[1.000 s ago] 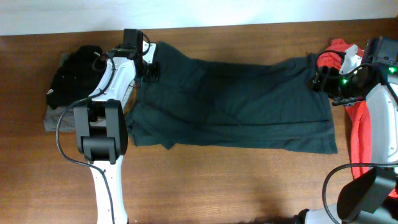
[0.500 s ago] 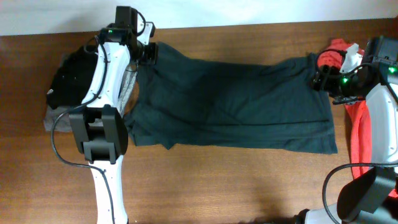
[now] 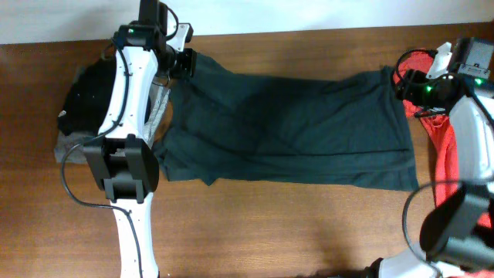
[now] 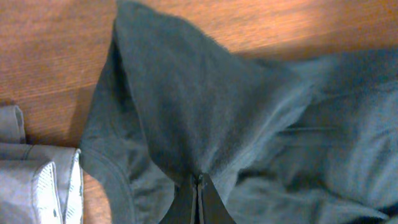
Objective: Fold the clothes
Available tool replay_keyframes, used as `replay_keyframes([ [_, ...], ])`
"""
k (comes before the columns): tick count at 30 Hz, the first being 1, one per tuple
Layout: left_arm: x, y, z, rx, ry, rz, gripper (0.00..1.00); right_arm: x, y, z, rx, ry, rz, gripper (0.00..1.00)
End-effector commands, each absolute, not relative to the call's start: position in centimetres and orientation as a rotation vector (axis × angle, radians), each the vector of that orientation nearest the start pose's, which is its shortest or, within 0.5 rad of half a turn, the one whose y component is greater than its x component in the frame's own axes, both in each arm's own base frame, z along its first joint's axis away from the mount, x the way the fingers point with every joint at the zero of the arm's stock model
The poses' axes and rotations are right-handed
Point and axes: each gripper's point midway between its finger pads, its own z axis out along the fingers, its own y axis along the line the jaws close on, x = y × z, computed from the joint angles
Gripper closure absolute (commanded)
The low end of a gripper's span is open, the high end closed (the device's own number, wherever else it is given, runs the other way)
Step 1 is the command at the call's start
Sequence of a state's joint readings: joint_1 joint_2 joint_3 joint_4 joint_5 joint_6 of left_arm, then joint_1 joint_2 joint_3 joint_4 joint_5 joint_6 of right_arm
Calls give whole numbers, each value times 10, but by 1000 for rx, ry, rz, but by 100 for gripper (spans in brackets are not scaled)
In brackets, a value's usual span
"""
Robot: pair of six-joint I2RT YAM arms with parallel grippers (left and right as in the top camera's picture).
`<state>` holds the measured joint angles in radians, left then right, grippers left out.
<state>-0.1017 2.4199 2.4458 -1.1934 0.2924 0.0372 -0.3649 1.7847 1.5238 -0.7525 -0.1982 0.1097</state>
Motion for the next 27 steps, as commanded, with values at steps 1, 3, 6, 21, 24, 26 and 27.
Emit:
replay_keyframes([
  [1, 547, -115, 160, 295, 2654, -518, 100, 460, -154, 126, 576, 2531, 100, 28],
  [3, 546, -117, 167, 299, 2646, -532, 100, 483, -157, 100, 560, 2517, 135, 27],
  [6, 544, -117, 167, 297, 2656, -533, 100, 513, -156, 75, 510, 2459, 187, 27],
  [21, 542, -116, 166, 297, 2663, -529, 100, 559, -167, 38, 482, 2326, 147, 51],
  [24, 542, -116, 166, 297, 2664, -528, 100, 547, -191, 21, 554, 2351, 95, 56],
  [26, 542, -116, 166, 296, 2663, -528, 100, 539, -204, 12, 605, 2359, 107, 61],
  [27, 542, -116, 166, 297, 2663, -528, 100, 535, -211, 11, 622, 2358, 114, 62],
])
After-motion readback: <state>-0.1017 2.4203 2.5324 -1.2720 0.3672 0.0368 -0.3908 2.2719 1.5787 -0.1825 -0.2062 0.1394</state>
